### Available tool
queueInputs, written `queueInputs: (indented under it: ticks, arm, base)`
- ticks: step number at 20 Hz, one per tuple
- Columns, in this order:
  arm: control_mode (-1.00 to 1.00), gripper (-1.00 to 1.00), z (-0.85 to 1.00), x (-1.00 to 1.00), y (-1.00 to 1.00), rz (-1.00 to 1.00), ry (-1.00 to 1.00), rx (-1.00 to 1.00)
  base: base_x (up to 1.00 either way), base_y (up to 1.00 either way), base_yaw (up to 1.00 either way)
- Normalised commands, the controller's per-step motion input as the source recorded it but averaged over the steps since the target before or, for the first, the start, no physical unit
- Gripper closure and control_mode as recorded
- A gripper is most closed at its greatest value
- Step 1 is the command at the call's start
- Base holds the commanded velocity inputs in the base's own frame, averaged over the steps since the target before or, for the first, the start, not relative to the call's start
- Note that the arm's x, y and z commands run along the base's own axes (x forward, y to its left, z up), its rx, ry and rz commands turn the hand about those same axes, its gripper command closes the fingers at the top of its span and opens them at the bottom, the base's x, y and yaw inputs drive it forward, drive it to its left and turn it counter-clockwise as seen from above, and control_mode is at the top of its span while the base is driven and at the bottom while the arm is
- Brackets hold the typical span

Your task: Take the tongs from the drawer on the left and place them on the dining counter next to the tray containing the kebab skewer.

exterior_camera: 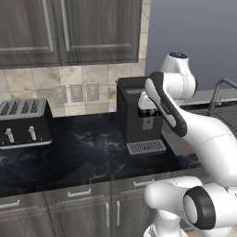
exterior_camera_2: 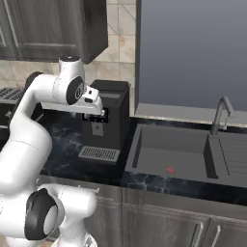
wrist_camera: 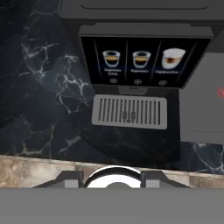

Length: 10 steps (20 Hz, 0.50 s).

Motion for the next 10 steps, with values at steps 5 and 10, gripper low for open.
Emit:
queueInputs:
  ticks: [5,10]
  arm:
    - [-1.00,-1.00,-0.05,-0.27,0.04,0.00,-0.04,-0.05]
    - [-1.00,-1.00,-0.19,-0.50,0.14,0.00,-0.12,-0.11]
  base:
    - [0.00,0.00,0.00]
    - [0.00,0.00,0.00]
